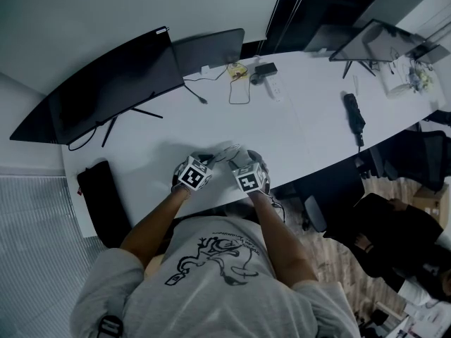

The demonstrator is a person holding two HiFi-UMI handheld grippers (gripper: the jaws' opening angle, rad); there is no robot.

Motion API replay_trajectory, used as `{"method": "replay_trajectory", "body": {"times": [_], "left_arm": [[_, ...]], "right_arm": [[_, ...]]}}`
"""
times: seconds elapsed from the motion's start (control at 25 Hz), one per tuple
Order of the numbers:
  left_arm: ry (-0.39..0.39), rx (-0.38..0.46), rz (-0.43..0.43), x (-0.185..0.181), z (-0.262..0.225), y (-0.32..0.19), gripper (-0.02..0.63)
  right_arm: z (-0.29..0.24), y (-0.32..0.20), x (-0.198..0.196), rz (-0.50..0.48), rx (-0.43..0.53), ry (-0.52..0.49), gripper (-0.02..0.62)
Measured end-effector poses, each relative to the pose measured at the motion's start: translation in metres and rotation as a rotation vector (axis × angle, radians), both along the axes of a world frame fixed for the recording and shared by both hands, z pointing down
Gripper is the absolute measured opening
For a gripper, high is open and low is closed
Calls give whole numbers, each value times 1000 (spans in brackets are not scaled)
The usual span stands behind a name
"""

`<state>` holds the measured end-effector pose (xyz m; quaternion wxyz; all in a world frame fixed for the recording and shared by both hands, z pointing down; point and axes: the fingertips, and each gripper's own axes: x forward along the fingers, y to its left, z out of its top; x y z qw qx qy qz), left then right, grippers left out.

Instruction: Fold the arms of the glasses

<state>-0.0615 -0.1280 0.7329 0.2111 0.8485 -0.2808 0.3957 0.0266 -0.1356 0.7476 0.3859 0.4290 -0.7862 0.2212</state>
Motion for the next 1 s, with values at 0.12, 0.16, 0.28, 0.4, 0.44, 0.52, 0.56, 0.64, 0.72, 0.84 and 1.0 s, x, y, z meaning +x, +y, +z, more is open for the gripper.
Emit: {"method": "replay_trajectory", "body": {"times": [0.12,0.16,0.28,0.4,0.44,0.52,0.56,0.64,0.72,0.84,1.0], "left_arm": [[6,-2,6,2,0,1,38],[6,-4,7,3,0,1,38],[7,-7,10,3,2,2,38],[-3,-14,15,2,1,3,38],[-3,-11,18,3,1,3,38],[5,13,24,4,2,-1,38],[8,25,24,5,2,-3,38],[1,36,19,3,2,-5,38],[-18,50,15,0,1,-6,38],[-33,78,17,1,-3,-10,37],[-41,96,22,1,-3,-12,37]], "right_arm": [[0,-2,1,1,1,1,337],[1,-3,1,2,0,2,337],[2,-5,0,1,-3,0,337],[2,-6,0,0,-4,0,337],[1,-6,0,0,-4,1,337],[1,-7,0,1,-4,2,336],[2,-8,0,1,-4,1,336],[4,-8,-1,2,-4,-4,331],[5,-8,-3,2,-7,-8,327],[3,-9,-4,1,-6,-13,314],[3,-7,-6,-1,-9,-15,308]]}}
